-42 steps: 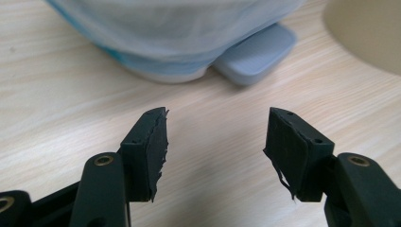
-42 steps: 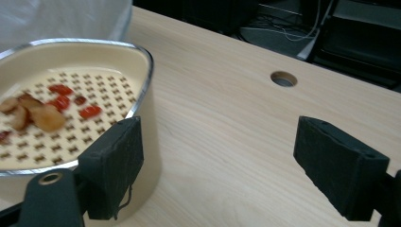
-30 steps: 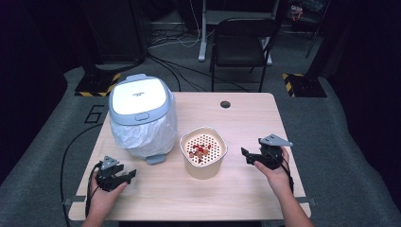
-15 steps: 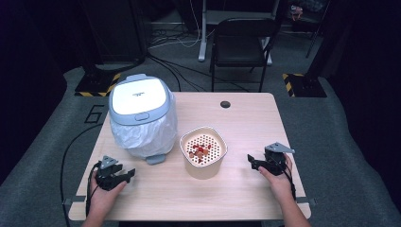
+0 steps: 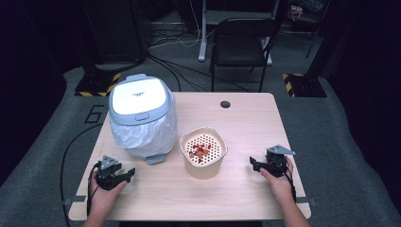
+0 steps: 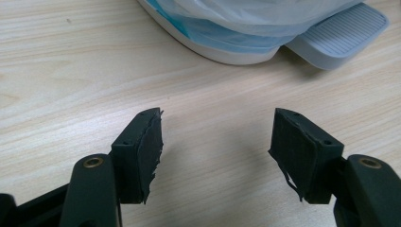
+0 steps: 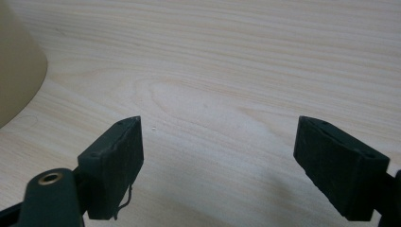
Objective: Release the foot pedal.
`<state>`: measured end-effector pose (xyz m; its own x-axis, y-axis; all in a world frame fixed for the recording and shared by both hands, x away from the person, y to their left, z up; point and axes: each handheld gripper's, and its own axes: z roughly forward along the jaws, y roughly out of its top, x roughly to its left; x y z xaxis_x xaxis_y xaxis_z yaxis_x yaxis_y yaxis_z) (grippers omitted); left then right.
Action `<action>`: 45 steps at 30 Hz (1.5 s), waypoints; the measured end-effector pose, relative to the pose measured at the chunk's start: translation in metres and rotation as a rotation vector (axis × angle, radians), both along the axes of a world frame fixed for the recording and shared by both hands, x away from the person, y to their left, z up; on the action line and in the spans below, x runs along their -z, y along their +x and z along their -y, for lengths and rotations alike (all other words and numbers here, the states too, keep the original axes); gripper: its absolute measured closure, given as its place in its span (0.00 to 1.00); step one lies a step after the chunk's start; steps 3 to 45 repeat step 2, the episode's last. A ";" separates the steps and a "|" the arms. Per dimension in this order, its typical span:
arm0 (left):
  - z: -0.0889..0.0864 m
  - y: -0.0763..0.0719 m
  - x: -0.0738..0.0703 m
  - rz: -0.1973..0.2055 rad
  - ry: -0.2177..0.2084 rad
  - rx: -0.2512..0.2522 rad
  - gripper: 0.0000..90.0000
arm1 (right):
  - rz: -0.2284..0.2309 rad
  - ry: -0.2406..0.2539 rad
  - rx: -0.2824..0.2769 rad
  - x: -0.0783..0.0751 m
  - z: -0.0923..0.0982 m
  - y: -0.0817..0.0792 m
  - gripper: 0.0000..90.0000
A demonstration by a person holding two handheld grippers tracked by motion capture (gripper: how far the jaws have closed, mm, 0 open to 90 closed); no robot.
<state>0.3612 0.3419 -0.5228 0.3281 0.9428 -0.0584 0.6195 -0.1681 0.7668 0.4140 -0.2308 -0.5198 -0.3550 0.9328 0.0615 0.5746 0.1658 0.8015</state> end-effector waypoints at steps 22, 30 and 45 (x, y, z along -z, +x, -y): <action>0.000 0.000 0.000 0.001 0.002 -0.007 0.38 | 0.001 0.000 0.003 0.000 0.001 0.000 0.18; 0.000 0.000 0.000 0.001 0.002 -0.007 0.38 | 0.001 0.000 0.003 0.000 0.001 0.000 0.18; 0.000 0.000 0.000 0.001 0.002 -0.007 0.38 | 0.001 0.000 0.003 0.000 0.001 0.000 0.18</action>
